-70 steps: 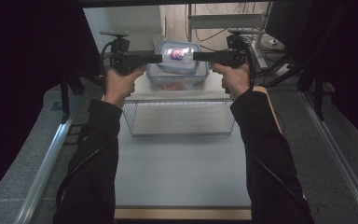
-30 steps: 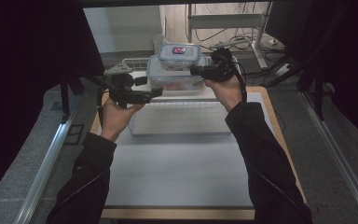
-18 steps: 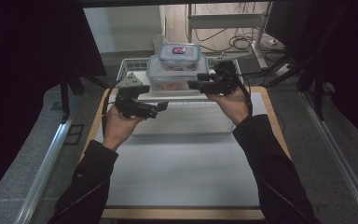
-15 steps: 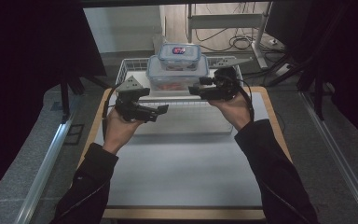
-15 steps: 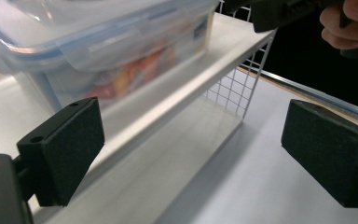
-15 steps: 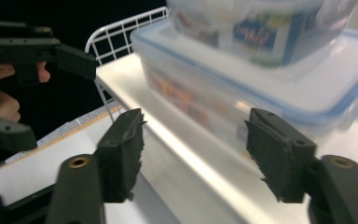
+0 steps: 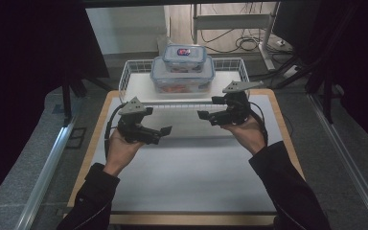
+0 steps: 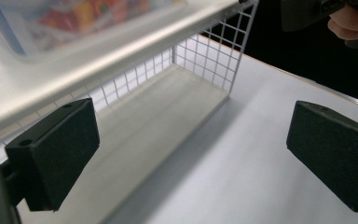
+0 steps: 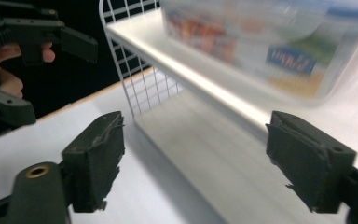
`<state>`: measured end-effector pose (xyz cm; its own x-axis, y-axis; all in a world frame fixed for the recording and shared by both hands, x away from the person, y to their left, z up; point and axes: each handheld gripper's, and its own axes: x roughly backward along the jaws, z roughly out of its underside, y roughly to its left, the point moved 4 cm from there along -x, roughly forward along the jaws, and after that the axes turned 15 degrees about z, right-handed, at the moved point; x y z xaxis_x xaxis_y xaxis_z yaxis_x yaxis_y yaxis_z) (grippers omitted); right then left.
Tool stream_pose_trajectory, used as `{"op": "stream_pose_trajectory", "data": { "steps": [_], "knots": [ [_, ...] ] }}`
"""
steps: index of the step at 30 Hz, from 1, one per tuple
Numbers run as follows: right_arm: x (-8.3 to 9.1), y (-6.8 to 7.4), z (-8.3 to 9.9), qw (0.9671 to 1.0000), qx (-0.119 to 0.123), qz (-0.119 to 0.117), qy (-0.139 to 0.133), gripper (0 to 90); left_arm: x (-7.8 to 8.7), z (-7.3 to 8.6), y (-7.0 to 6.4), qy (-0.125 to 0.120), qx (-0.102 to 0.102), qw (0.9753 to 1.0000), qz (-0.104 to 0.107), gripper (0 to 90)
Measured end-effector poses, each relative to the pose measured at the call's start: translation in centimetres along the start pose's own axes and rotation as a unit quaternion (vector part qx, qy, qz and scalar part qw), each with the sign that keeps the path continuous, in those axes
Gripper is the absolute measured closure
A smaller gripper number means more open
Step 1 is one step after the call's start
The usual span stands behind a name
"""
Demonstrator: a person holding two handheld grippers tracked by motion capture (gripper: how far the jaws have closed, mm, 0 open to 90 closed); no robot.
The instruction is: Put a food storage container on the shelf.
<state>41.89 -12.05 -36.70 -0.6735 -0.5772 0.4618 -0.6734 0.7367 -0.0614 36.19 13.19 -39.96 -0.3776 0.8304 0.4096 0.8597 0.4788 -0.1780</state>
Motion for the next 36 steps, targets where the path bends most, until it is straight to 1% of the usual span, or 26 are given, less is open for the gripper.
{"op": "stream_pose_trajectory", "data": {
  "steps": [3,8,11,14,16,17,20,22,24,26,27,29,31,32,34,35,36],
  "knots": [
    [0.4,0.4,0.9,0.9999,0.010,0.004,0.005,15.7,-0.1,1.0,-0.4,0.001,0.004,1.0000,0.004,2.3],
    [1.3,1.0,2.5,0.9999,0.008,0.000,0.010,11.1,-0.4,2.7,-1.2,0.006,0.008,0.9999,0.007,2.3],
    [1.8,1.2,3.7,0.9999,0.009,0.000,0.014,8.7,-0.5,3.9,-1.7,0.008,0.008,0.9999,0.003,2.3],
    [2.2,1.4,5.0,0.9998,0.010,0.004,0.019,6.7,-0.6,5.2,-2.1,0.011,0.010,0.9999,-0.006,2.1],
    [2.5,1.6,6.2,0.9996,0.009,0.006,0.025,5.3,-0.6,6.2,-2.3,0.015,0.008,0.9998,-0.012,1.9],
    [2.5,1.6,6.7,0.9995,0.009,0.008,0.029,4.6,-0.6,6.8,-2.4,0.017,0.008,0.9996,-0.019,1.8],
    [2.7,1.6,8.6,0.9990,0.014,0.018,0.038,2.6,-0.6,8.4,-2.7,0.022,0.008,0.9993,-0.027,1.5],
    [2.9,1.5,9.9,0.9990,0.005,0.021,0.039,2.3,-0.5,9.3,-2.9,0.027,0.006,0.9990,-0.035,1.3],
    [3.0,1.5,11.0,0.9989,0.000,0.022,0.042,2.4,-0.4,10.2,-3.3,0.032,0.000,0.9984,-0.047,1.2],
    [3.1,1.4,12.3,0.9986,-0.002,0.023,0.047,2.5,-0.4,10.9,-3.6,0.035,-0.006,0.9980,-0.052,1.1],
    [3.1,1.4,12.8,0.9985,-0.004,0.023,0.049,2.6,-0.4,11.3,-3.9,0.039,-0.011,0.9976,-0.056,0.9],
    [3.1,1.5,14.3,0.9981,-0.005,0.024,0.056,2.8,-0.6,12.6,-4.3,0.058,-0.023,0.9957,-0.068,0.9],
    [3.0,1.6,15.8,0.9978,0.002,0.033,0.057,3.3,-0.8,13.8,-4.4,0.081,-0.030,0.9935,-0.074,0.9],
    [3.0,1.7,16.5,0.9976,0.007,0.035,0.059,3.4,-0.9,14.4,-4.4,0.091,-0.030,0.9924,-0.076,0.8],
    [2.7,1.7,17.7,0.9964,0.015,0.036,0.075,3.3,-1.1,15.3,-4.3,0.112,-0.029,0.9901,-0.078,0.8],
    [2.6,1.8,18.0,0.9957,0.018,0.036,0.083,3.3,-1.2,15.5,-4.2,0.117,-0.029,0.9895,-0.080,0.8],
    [2.4,1.8,18.3,0.9952,0.021,0.036,0.088,3.3,-1.2,15.6,-4.1,0.117,-0.028,0.9895,-0.080,0.8]
  ]
}}
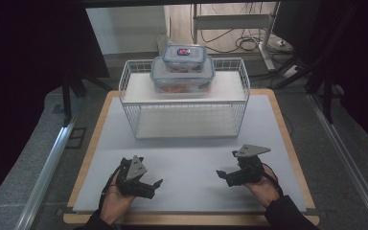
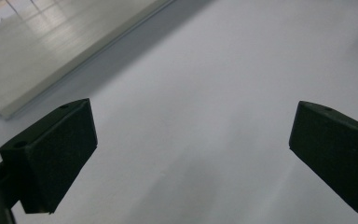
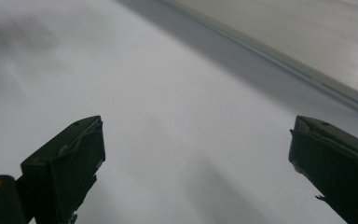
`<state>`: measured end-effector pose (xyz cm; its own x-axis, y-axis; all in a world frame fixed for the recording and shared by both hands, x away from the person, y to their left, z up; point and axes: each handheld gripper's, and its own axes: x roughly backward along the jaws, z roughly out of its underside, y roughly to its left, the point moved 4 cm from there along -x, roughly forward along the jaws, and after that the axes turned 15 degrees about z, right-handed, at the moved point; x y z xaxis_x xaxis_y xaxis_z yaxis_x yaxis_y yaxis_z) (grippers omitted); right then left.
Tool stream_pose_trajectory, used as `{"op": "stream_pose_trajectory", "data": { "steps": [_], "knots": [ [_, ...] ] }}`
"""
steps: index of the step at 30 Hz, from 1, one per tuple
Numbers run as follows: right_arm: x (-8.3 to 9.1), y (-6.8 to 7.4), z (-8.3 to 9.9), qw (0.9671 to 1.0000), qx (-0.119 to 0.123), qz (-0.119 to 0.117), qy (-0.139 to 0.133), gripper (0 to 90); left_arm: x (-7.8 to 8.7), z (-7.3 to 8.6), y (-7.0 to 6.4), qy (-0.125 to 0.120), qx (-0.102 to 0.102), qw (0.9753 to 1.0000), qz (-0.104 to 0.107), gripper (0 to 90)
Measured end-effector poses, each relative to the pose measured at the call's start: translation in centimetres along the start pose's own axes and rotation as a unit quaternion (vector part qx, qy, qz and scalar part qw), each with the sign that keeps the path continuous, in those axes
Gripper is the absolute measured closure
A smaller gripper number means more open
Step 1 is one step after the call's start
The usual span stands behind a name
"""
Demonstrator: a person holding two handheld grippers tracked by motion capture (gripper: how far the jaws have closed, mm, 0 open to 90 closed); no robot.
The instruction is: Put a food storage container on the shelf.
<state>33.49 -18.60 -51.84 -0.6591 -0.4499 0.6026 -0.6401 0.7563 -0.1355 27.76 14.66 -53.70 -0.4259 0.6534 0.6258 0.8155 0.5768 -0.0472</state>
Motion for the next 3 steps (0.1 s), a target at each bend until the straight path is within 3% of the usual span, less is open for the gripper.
{"op": "stream_pose_trajectory", "data": {
  "steps": [3],
  "knots": [
    [-0.20,0.03,-0.02,1.0000,0.005,0.003,0.000,3.3,-0.07,-0.10,0.16,-0.010,0.006,0.9999,0.006,0.7]
  ]
}}
